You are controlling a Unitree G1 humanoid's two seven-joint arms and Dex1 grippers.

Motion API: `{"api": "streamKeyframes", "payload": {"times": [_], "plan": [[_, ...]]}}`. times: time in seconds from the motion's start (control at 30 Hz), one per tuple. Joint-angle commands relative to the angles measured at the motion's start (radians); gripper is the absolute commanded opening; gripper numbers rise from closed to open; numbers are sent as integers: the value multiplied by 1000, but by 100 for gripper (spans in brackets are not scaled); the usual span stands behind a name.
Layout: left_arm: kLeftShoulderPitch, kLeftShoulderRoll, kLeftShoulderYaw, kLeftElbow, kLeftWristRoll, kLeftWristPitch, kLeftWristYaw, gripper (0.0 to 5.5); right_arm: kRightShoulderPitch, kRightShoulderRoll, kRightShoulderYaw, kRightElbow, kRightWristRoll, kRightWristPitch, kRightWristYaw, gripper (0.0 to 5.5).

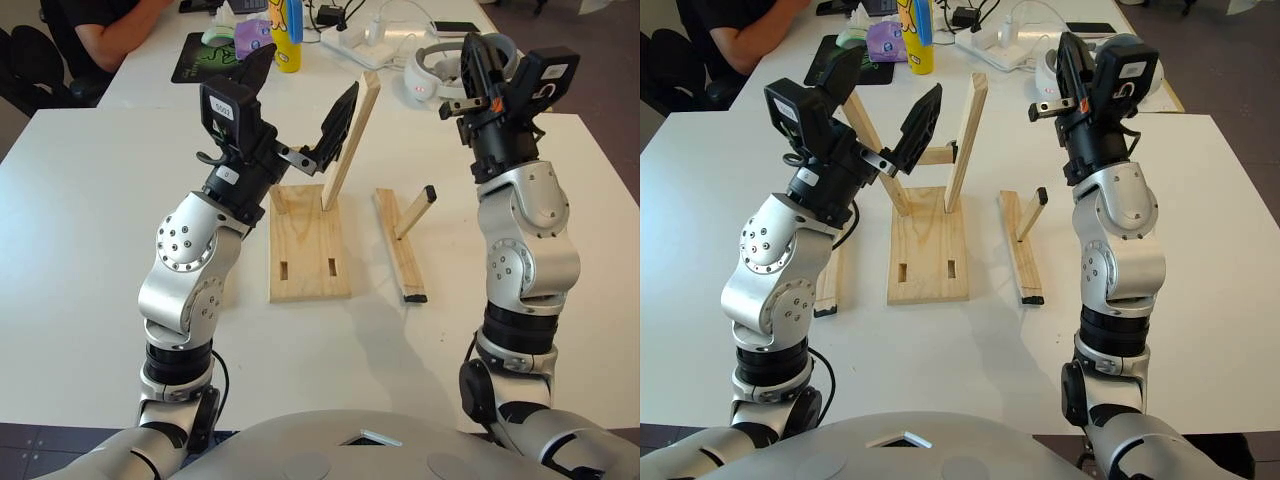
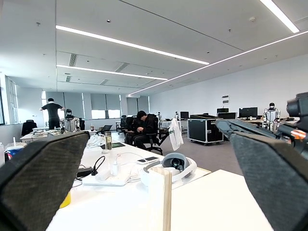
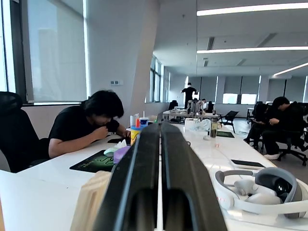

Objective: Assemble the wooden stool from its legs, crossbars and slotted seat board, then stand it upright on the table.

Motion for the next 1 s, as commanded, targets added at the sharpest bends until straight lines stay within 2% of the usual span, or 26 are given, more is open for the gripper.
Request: {"api": "streamKeyframes", "payload": {"times": [0.03,0.13,0.23,0.47,0.93,1.0], "plan": [[-2,1,1,-7,8,0,7,540,12,12,16,28,-2,32,-6,5],[-7,3,2,-6,4,5,5,540,149,63,42,144,70,261,-13,5],[-17,10,7,0,-6,11,-6,540,256,65,90,140,78,367,-1,5],[-16,14,10,8,-7,7,-14,540,169,32,77,128,56,318,2,5],[-8,14,2,9,-1,4,-16,540,159,33,88,113,48,269,4,5],[-9,14,3,8,0,4,-14,540,120,33,54,83,50,222,-9,5]]}}
